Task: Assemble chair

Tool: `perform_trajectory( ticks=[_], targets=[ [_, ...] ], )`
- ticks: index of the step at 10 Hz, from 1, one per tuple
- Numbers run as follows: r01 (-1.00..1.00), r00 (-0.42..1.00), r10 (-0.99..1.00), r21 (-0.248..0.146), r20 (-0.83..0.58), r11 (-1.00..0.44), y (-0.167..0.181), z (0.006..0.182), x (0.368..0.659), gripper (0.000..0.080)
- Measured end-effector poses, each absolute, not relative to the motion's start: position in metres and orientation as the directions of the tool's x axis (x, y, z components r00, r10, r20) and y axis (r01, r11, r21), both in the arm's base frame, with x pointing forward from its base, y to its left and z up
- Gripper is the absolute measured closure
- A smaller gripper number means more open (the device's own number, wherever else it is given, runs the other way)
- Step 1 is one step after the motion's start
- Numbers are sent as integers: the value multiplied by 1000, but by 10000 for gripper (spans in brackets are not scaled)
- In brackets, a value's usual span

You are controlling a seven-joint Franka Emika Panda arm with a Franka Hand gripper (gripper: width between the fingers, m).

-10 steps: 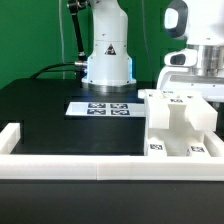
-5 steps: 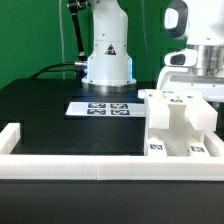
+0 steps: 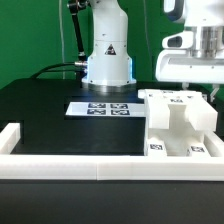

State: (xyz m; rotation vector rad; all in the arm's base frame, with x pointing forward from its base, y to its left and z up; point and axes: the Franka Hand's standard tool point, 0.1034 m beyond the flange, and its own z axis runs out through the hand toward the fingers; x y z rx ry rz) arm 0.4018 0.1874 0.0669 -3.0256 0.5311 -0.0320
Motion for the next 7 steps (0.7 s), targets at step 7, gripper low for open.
perform_trajectory(
  ticks=[7],
  targets=[
    [-258, 965, -261, -97, 26, -961, 172, 121, 447, 509]
  ],
)
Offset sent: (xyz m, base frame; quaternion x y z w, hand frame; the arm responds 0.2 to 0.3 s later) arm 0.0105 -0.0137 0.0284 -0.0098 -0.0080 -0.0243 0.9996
